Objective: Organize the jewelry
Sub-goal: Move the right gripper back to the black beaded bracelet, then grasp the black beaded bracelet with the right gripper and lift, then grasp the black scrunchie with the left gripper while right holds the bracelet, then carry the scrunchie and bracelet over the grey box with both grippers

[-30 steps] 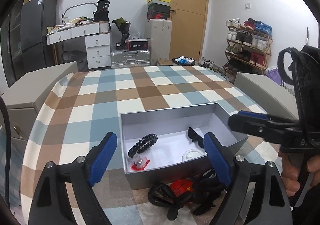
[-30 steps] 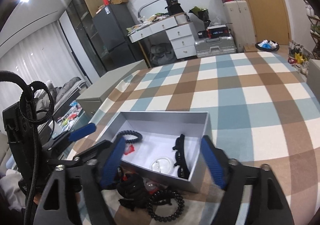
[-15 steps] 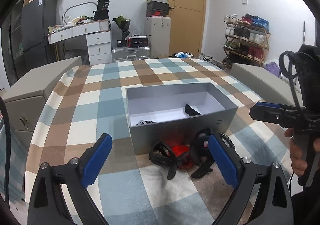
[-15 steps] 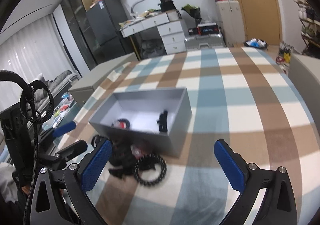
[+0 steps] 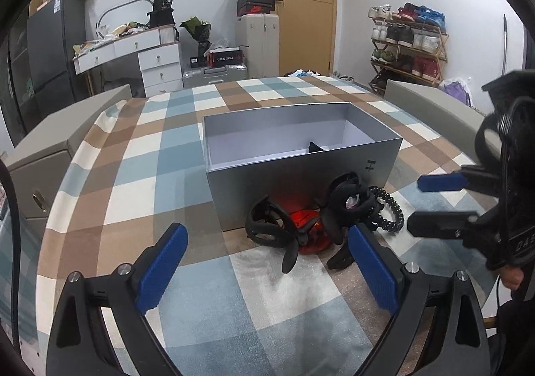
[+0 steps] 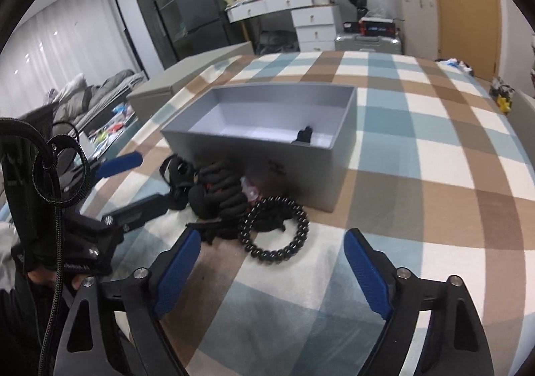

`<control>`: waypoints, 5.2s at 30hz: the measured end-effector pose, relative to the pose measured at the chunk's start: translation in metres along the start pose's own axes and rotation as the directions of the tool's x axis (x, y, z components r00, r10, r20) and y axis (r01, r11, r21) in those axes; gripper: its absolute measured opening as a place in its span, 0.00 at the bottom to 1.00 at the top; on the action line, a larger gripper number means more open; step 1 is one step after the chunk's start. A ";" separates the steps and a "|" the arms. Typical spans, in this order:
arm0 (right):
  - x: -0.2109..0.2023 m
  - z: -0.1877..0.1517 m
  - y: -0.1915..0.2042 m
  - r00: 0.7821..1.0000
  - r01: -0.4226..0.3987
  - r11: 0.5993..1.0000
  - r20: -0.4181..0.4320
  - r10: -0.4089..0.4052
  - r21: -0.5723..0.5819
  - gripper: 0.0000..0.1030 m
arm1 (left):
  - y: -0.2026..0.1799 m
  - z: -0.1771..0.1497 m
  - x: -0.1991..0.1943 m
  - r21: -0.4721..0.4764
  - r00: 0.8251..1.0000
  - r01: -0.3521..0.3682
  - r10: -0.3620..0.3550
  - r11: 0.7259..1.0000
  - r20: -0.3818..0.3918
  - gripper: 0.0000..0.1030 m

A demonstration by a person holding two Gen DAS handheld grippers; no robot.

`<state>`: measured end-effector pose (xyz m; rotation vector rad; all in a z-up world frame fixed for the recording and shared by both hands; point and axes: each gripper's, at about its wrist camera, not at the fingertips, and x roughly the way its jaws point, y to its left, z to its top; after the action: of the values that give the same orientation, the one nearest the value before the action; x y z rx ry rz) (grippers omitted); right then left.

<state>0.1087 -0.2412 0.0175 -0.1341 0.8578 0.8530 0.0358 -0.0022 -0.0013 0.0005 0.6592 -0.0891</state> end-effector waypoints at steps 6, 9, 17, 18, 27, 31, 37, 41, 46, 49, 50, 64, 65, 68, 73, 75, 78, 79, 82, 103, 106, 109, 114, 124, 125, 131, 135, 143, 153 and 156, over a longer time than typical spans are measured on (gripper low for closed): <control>0.012 -0.001 0.000 0.999 0.000 1.000 -0.045 0.000 -0.019 0.73 | 0.003 -0.002 0.003 -0.029 1.000 0.006 -0.006 1.000 -0.025 0.92; 0.016 -0.001 0.002 0.998 0.017 0.999 -0.056 -0.018 -0.033 0.67 | 0.005 -0.002 0.003 -0.042 0.999 0.011 -0.012 0.999 -0.029 0.92; 0.022 0.004 0.003 0.996 0.063 0.996 -0.063 -0.067 -0.064 0.57 | 0.006 -0.003 0.003 -0.064 0.999 0.016 -0.019 0.998 -0.046 0.92; 0.023 0.005 0.003 0.996 0.063 0.996 -0.065 -0.067 -0.065 0.57 | 0.006 -0.003 0.003 -0.063 0.999 0.015 -0.018 0.998 -0.047 0.92; 0.025 0.005 0.007 0.996 0.054 0.994 -0.069 -0.060 -0.092 0.58 | 0.007 -0.003 0.003 -0.067 0.998 0.021 -0.024 0.998 -0.050 0.92; 0.029 0.007 0.010 0.995 0.061 0.991 -0.070 -0.070 -0.117 0.57 | 0.007 -0.003 0.003 -0.063 0.998 0.022 -0.025 0.998 -0.053 0.92; 0.029 0.008 0.012 0.995 0.053 0.990 -0.071 -0.063 -0.134 0.37 | 0.007 -0.003 0.003 -0.059 0.998 0.022 -0.025 0.998 -0.051 0.92; 0.022 0.005 0.011 0.996 0.051 0.990 -0.063 -0.059 -0.132 0.31 | 0.007 -0.003 0.003 -0.064 0.998 0.024 -0.028 0.998 -0.049 0.92; 0.015 -0.001 0.010 0.998 0.035 0.992 -0.055 -0.042 -0.124 0.30 | 0.008 -0.003 0.003 -0.068 0.998 0.026 -0.030 0.997 -0.050 0.92; 0.010 -0.003 0.009 0.998 0.035 0.993 -0.041 -0.040 -0.115 0.30 | 0.008 -0.003 0.003 -0.071 0.998 0.025 -0.028 0.997 -0.048 0.92; 0.009 -0.004 0.009 0.999 0.033 0.994 -0.036 -0.037 -0.109 0.30 | 0.008 -0.003 0.003 -0.069 0.999 0.024 -0.028 0.997 -0.047 0.92; -0.009 -0.001 0.005 0.998 0.008 0.999 0.064 -0.005 -0.045 0.30 | 0.020 0.005 0.011 -0.153 0.996 0.062 -0.070 0.986 -0.049 0.92; -0.009 -0.001 0.005 0.998 0.007 0.999 0.063 -0.004 -0.044 0.30 | 0.021 0.005 0.012 -0.157 0.996 0.067 -0.077 0.985 -0.053 0.91; -0.009 -0.001 0.005 0.998 0.004 0.999 0.062 -0.001 -0.046 0.30 | 0.020 0.006 0.013 -0.166 0.994 0.079 -0.090 0.983 -0.058 0.87; -0.010 0.000 0.005 0.998 -0.001 0.999 0.066 0.004 -0.042 0.30 | 0.015 0.005 0.013 -0.141 0.989 0.115 -0.127 0.983 -0.080 0.64; -0.010 0.000 0.005 0.998 -0.003 0.999 0.067 0.006 -0.044 0.30 | 0.012 0.005 0.014 -0.131 0.985 0.137 -0.149 0.982 -0.085 0.54; -0.010 0.000 0.006 0.998 -0.004 0.999 0.067 0.007 -0.047 0.30 | 0.012 0.005 0.013 -0.129 0.979 0.174 -0.185 0.976 -0.086 0.43; -0.010 0.000 0.006 0.998 -0.006 0.999 0.066 0.009 -0.047 0.30 | 0.012 0.005 0.012 -0.128 0.978 0.177 -0.189 0.976 -0.085 0.43; -0.009 0.000 0.005 0.998 -0.007 0.999 0.066 0.010 -0.048 0.30 | 0.014 0.005 0.010 -0.142 0.977 0.184 -0.197 0.973 -0.079 0.43; -0.028 0.013 -0.002 0.987 -0.025 1.000 0.161 0.026 -0.011 0.30 | 0.016 0.019 -0.009 -0.103 0.993 0.117 -0.114 0.988 0.029 0.07; -0.029 0.014 -0.003 0.986 -0.024 1.000 0.163 0.025 -0.011 0.30 | 0.017 0.016 -0.002 -0.107 0.994 0.113 -0.113 0.988 0.000 0.07; -0.029 0.012 -0.004 0.987 -0.025 1.000 0.160 0.026 -0.010 0.30 | 0.018 0.010 -0.004 -0.107 0.994 0.102 -0.104 0.989 -0.014 0.08; -0.031 0.011 -0.005 0.987 -0.022 1.000 0.162 0.023 -0.008 0.30 | 0.016 0.004 -0.014 -0.112 0.989 0.149 -0.151 0.982 -0.007 0.64; -0.029 0.010 -0.003 0.988 -0.025 1.000 0.153 0.027 -0.017 0.30 | 0.010 -0.004 0.013 -0.072 0.986 0.079 -0.089 0.994 -0.140 0.32; -0.029 0.009 -0.003 0.988 -0.026 1.000 0.152 0.028 -0.017 0.30 | 0.010 -0.005 0.012 -0.069 0.985 0.084 -0.093 0.994 -0.142 0.31; -0.031 0.010 -0.003 0.987 -0.024 1.000 0.157 0.026 -0.017 0.30 | 0.006 -0.003 0.001 -0.039 0.990 0.102 -0.106 0.994 -0.098 0.22; -0.033 0.010 -0.004 0.986 -0.021 1.000 0.164 0.023 -0.013 0.30 | 0.007 -0.002 -0.006 -0.043 0.992 0.109 -0.112 0.993 -0.066 0.22; -0.040 0.013 -0.005 0.982 -0.021 1.000 0.190 0.021 -0.003 0.30 | 0.007 0.012 -0.023 -0.049 0.994 0.108 -0.107 0.993 0.030 0.22; -0.045 0.040 -0.004 0.973 -0.060 0.998 0.225 0.053 0.022 0.30 | 0.019 0.045 -0.024 -0.068 0.990 0.088 -0.080 0.994 0.118 0.22; -0.044 0.046 -0.002 0.971 -0.063 0.998 0.234 0.056 0.020 0.30 | 0.024 0.054 -0.019 -0.085 0.988 0.087 -0.075 0.993 0.137 0.22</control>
<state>0.1229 -0.2492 0.0791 0.0163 0.6541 0.8934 0.0555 0.0219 0.0524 -0.1188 0.5291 -0.1366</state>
